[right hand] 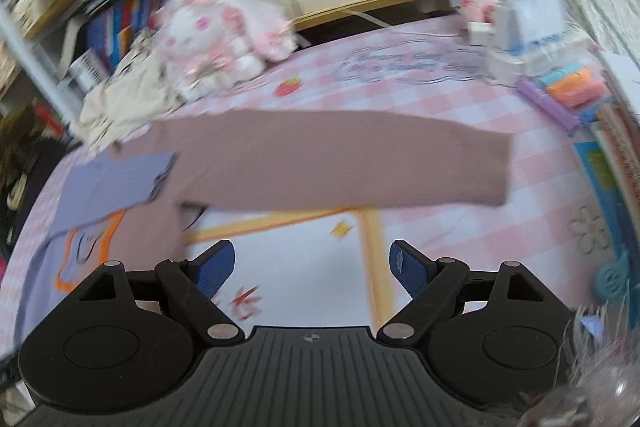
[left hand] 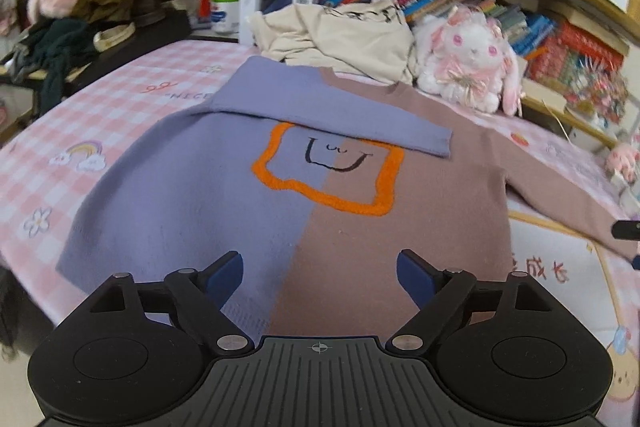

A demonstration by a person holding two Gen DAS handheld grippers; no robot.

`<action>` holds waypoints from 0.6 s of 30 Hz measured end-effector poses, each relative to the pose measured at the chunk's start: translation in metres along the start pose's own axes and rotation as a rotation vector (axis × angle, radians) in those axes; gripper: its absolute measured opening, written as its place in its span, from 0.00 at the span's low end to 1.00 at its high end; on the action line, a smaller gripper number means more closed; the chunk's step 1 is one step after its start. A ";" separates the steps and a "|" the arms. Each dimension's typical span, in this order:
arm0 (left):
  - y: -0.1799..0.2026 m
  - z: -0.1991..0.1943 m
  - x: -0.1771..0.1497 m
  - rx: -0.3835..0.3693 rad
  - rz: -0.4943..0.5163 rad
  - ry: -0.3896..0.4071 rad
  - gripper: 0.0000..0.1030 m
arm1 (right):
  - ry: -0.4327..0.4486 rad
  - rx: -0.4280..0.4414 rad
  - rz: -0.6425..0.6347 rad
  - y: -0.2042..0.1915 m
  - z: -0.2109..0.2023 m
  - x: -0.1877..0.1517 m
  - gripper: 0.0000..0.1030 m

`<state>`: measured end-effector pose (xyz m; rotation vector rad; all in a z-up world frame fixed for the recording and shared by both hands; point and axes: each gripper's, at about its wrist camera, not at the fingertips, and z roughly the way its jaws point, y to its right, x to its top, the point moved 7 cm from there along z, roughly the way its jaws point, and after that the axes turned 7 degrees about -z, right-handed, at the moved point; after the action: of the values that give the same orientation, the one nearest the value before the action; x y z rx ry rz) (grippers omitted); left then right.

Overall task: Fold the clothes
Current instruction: 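Move the right tool to the pink sleeve cuff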

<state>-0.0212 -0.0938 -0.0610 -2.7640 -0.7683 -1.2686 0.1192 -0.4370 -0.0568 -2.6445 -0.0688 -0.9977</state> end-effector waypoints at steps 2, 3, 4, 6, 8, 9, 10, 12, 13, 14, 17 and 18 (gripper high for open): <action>0.001 -0.001 -0.002 0.023 -0.019 0.008 0.88 | 0.002 -0.012 0.028 0.016 0.001 0.007 0.82; 0.001 -0.002 -0.004 0.035 -0.029 0.013 0.88 | 0.004 -0.020 0.042 0.023 0.002 0.010 0.82; 0.003 -0.002 -0.005 0.043 -0.029 0.008 0.88 | 0.006 -0.027 0.056 0.031 0.003 0.013 0.82; 0.005 -0.001 -0.008 0.059 -0.025 0.000 0.88 | 0.008 -0.039 0.084 0.044 0.004 0.016 0.82; 0.008 -0.001 -0.011 0.073 -0.019 -0.006 0.88 | 0.008 -0.051 0.114 0.056 0.004 0.019 0.80; 0.010 -0.001 -0.012 0.081 -0.016 -0.009 0.88 | 0.006 -0.056 0.129 0.062 0.004 0.020 0.80; 0.011 -0.001 -0.013 0.087 -0.009 -0.007 0.88 | 0.004 -0.060 0.143 0.068 0.004 0.020 0.80; 0.015 -0.002 -0.014 0.101 0.009 -0.001 0.88 | -0.001 -0.068 0.170 0.079 0.005 0.021 0.79; 0.016 -0.002 -0.014 0.108 0.018 0.001 0.89 | -0.006 -0.070 0.183 0.084 0.005 0.021 0.79; 0.017 -0.002 -0.015 0.114 0.024 0.004 0.89 | -0.010 -0.071 0.196 0.088 0.005 0.021 0.76; 0.020 -0.004 -0.016 0.124 0.033 0.008 0.90 | -0.031 -0.063 0.237 0.099 0.007 0.019 0.66; 0.020 -0.005 -0.016 0.123 0.033 0.009 0.90 | -0.038 -0.060 0.250 0.102 0.007 0.018 0.65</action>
<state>-0.0249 -0.1189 -0.0655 -2.6616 -0.7683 -1.1848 0.1529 -0.5323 -0.0783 -2.6423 0.2811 -0.8784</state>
